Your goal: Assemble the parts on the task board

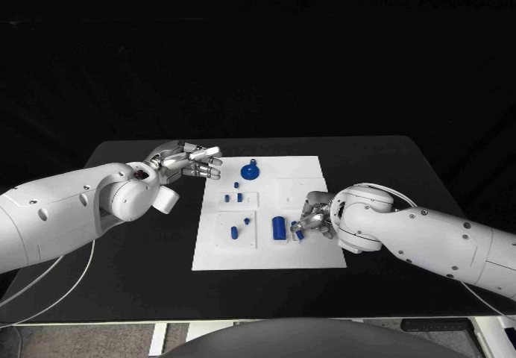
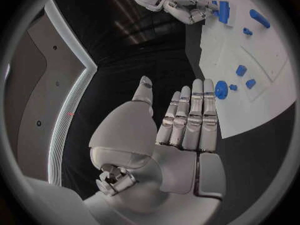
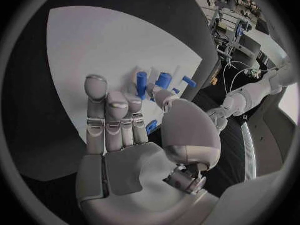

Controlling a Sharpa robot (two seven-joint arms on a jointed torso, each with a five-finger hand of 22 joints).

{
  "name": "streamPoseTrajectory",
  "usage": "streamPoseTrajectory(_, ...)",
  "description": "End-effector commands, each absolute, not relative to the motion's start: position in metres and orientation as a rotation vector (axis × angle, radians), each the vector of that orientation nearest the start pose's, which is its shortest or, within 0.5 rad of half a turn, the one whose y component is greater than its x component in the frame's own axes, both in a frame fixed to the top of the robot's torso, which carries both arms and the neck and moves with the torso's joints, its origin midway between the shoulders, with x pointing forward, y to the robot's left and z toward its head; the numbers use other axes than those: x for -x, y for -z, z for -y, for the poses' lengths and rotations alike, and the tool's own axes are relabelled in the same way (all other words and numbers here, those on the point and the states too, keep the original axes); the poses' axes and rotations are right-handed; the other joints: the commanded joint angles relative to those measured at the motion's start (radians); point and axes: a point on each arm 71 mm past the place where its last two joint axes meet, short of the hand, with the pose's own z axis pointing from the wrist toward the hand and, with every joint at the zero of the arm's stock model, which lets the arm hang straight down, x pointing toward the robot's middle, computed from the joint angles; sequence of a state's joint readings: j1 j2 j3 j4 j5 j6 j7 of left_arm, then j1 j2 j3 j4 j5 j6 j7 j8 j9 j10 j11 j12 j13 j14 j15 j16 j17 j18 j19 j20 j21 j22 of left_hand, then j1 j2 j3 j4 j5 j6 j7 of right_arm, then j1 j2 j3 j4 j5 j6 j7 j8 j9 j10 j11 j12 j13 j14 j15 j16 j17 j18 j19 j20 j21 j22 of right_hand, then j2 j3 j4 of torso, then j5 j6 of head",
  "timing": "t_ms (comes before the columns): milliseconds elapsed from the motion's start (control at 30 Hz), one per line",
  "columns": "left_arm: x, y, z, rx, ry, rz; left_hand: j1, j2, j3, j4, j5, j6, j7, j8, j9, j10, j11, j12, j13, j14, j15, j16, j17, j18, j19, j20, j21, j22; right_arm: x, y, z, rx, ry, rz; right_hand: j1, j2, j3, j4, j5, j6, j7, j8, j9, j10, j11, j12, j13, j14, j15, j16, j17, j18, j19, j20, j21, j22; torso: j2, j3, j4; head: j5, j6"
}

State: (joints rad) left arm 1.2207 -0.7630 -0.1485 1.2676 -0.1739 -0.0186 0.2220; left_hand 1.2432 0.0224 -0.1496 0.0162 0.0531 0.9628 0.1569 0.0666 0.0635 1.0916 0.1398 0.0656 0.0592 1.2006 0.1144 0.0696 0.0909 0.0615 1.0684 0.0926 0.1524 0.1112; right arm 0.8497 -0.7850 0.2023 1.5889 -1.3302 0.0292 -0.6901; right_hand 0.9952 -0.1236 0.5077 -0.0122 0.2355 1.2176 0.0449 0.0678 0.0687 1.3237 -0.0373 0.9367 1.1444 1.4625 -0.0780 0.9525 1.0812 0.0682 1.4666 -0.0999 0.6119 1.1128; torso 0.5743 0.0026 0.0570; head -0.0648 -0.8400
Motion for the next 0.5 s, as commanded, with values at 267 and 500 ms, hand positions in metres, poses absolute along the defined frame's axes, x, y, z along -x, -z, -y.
streamPoseTrajectory(267,-0.514,0.2325,-0.2299,0.972,1.405,-1.828,-0.012,-0.002,0.002,0.009,-0.005,-0.002,0.005,-0.001,0.001,-0.005,0.001,-0.004,0.001,-0.007,-0.001,-0.003,-0.001,-0.004,-0.005,0.002,-0.004,-0.001,-0.4242,0.2908,0.1809,-0.223,-0.325,-2.316,-0.001,-0.024,-0.013,0.044,-0.031,0.009,0.0,-0.005,-0.002,0.006,-0.001,-0.002,-0.002,-0.001,-0.005,-0.001,-0.003,-0.002,0.045,-0.006,0.001,-0.007,0.0,-0.0005,-0.0006,0.002,-0.002)
streamPoseTrajectory(500,-0.5139,0.2329,-0.2299,0.973,1.4,-1.833,-0.012,-0.002,0.004,0.012,-0.005,-0.002,0.004,0.0,0.001,-0.006,0.001,-0.004,0.001,-0.007,-0.001,-0.003,-0.001,-0.004,-0.005,0.002,-0.004,-0.001,-0.4233,0.2904,0.1801,-0.217,-0.332,-2.321,0.001,-0.027,-0.021,0.084,-0.133,0.01,0.001,-0.004,-0.002,0.007,0.001,-0.001,-0.003,0.0,-0.003,0.0,-0.004,-0.001,0.045,-0.005,0.002,-0.01,0.0,0.0,0.0005,0.001,-0.002)
